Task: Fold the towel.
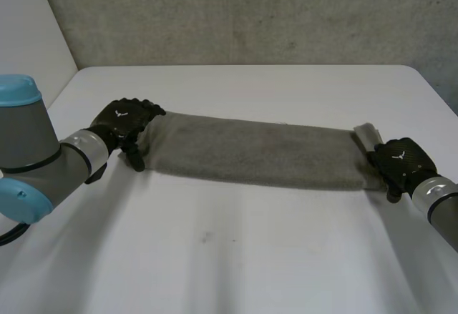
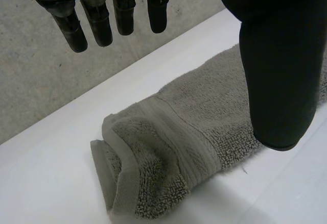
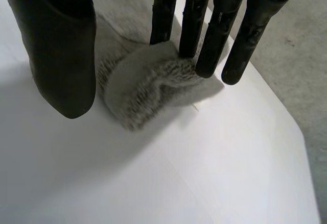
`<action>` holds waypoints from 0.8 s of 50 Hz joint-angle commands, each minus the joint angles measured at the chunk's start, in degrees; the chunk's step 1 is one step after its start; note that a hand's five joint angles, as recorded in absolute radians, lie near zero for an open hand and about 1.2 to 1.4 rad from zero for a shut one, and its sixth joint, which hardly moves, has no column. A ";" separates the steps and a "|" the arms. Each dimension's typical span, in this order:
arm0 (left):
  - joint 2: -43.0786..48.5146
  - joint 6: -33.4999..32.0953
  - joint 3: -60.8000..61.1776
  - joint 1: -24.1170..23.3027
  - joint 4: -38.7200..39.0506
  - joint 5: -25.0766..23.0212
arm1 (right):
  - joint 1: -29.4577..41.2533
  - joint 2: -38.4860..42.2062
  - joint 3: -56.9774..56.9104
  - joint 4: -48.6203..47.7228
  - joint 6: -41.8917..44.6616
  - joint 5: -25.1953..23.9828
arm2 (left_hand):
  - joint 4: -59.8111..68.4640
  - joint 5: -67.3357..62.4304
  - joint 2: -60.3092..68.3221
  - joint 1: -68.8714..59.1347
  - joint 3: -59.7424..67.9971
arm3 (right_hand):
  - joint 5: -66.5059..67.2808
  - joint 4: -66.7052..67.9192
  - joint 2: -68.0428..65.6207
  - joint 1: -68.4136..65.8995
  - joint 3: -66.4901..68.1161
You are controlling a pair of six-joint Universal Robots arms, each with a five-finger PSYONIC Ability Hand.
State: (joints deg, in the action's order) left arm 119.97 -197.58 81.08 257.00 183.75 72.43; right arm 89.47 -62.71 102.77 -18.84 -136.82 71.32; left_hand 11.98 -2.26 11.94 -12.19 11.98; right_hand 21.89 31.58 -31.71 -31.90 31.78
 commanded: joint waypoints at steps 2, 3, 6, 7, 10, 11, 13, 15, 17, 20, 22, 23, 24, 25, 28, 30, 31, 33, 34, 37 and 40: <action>-0.08 0.00 0.39 -0.01 0.47 -0.01 | 0.00 2.77 -2.05 -0.50 2.61 1.98 | 0.76 -0.48 0.79 -0.55 0.76 | 9.31 9.62 -9.49 -9.30 9.42; -0.17 0.00 0.57 0.08 0.47 -0.01 | 0.00 3.12 -2.57 -0.59 2.61 1.98 | 0.76 -0.48 0.79 -0.55 0.76 | 14.81 15.12 -14.98 -14.80 14.92; -0.17 0.00 0.83 0.08 0.56 -0.01 | -0.08 3.56 -3.63 -0.59 2.61 2.07 | 0.76 -0.48 0.79 -0.55 0.76 | 32.08 32.39 -32.26 -32.08 32.20; -0.17 0.00 0.92 0.08 0.56 -0.01 | -0.17 3.65 -4.16 -0.59 2.52 2.16 | 0.76 -0.48 0.79 -0.55 0.76 | 46.01 46.32 -46.19 -46.00 46.12; -0.26 0.00 1.01 0.08 0.56 -0.01 | -2.09 3.13 -5.03 -0.76 2.61 2.68 | 0.76 -0.48 0.79 -0.55 0.76 | 48.11 48.42 -48.28 -48.10 48.22; -0.35 0.00 1.10 0.08 0.56 -0.01 | -2.10 3.12 -5.04 -0.76 2.61 2.68 | 0.76 -0.48 0.79 -0.55 0.76 | 48.11 48.42 -48.29 -48.10 48.22; -0.44 0.00 1.10 0.08 0.56 -0.01 | -3.51 2.77 -5.66 -0.94 2.79 3.12 | 0.76 -0.48 0.79 -0.55 0.76 | 48.11 48.42 -48.29 -48.10 48.22; -0.70 0.00 1.36 0.08 0.56 -0.01 | -5.70 2.25 -8.01 -1.20 3.31 3.47 | 0.59 -0.31 0.63 -0.39 0.60 | 48.11 48.42 -48.29 -48.10 48.22; -0.96 0.00 1.62 0.17 0.56 -0.01 | -6.67 2.42 -10.03 -0.77 4.10 3.56 | 0.59 -0.31 0.63 -0.38 0.59 | 48.11 48.42 -48.29 -48.10 48.22; -1.57 0.00 1.89 0.34 0.56 -0.01 | -8.34 3.29 -14.51 0.29 8.21 4.17 | 0.42 -0.15 0.46 -0.22 0.43 | 48.11 48.42 -48.29 -48.10 48.22; -1.93 0.00 1.97 0.52 0.56 0.08 | -9.14 3.74 -16.91 1.08 11.40 4.71 | 0.42 -0.14 0.46 -0.22 0.43 | 48.11 48.42 -48.29 -48.10 48.22; -2.28 0.00 2.06 0.61 0.47 0.08 | -9.48 4.00 -19.60 2.04 14.88 5.49 | 0.25 0.02 0.29 -0.05 0.26 | 48.11 48.42 -48.29 -48.10 48.22; -2.54 0.00 2.24 0.87 0.47 0.17 | -9.23 3.91 -22.59 3.09 17.96 6.37 | 0.25 0.02 0.29 -0.05 0.26 | 48.11 48.42 -48.29 -48.10 48.22; -2.54 0.00 2.24 0.87 0.47 0.17 | -9.22 3.91 -22.62 3.10 17.99 6.38 | 0.25 0.02 0.29 -0.05 0.26 | 48.11 48.42 -48.29 -48.10 48.22; -3.42 0.08 2.59 1.05 0.56 0.08 | -4.77 3.57 -30.77 4.77 19.75 6.90 | 0.08 0.19 0.12 0.12 0.09 | 48.11 48.42 -48.29 -48.10 48.22; -3.60 0.09 2.59 1.05 0.56 0.08 | 0.04 3.65 -33.92 5.04 18.79 7.08 | 0.08 0.19 0.12 0.12 0.09 | 48.11 48.42 -48.29 -48.10 48.22; -3.95 0.09 2.59 1.05 0.56 0.08 | 5.05 4.17 -36.48 5.04 17.65 6.90 | 0.08 0.19 0.12 0.12 0.09 | 48.11 48.42 -48.29 -48.10 48.22; -4.13 0.09 2.59 1.05 0.56 0.08 | 9.80 4.79 -38.42 4.95 16.86 6.82 | 0.08 0.19 0.12 0.12 0.09 | 48.11 48.42 -48.29 -48.10 48.22; -4.30 0.09 2.59 0.96 0.56 0.17 | 14.46 5.84 -40.00 4.95 16.67 6.73 | 0.08 0.19 0.12 0.12 0.09 | 48.11 48.42 -48.29 -48.10 48.22; -4.30 0.09 2.59 0.78 0.65 0.17 | 23.16 9.08 -42.12 4.95 16.85 6.20 | 0.08 0.19 0.12 0.12 0.09 | 48.11 48.42 -48.29 -48.10 48.22; -4.30 0.09 2.50 0.35 0.65 0.17 | 31.60 13.30 -43.97 5.04 16.85 5.41 | 0.08 0.19 0.12 0.12 0.09 | 48.11 48.42 -48.29 -48.10 48.22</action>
State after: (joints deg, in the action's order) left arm 115.71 -197.49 83.69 257.91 184.34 72.58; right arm 105.18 -55.84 62.37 -13.75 -119.36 77.98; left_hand 11.34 -1.95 11.33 -11.46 11.98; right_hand 65.61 76.54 -71.00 -74.74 76.19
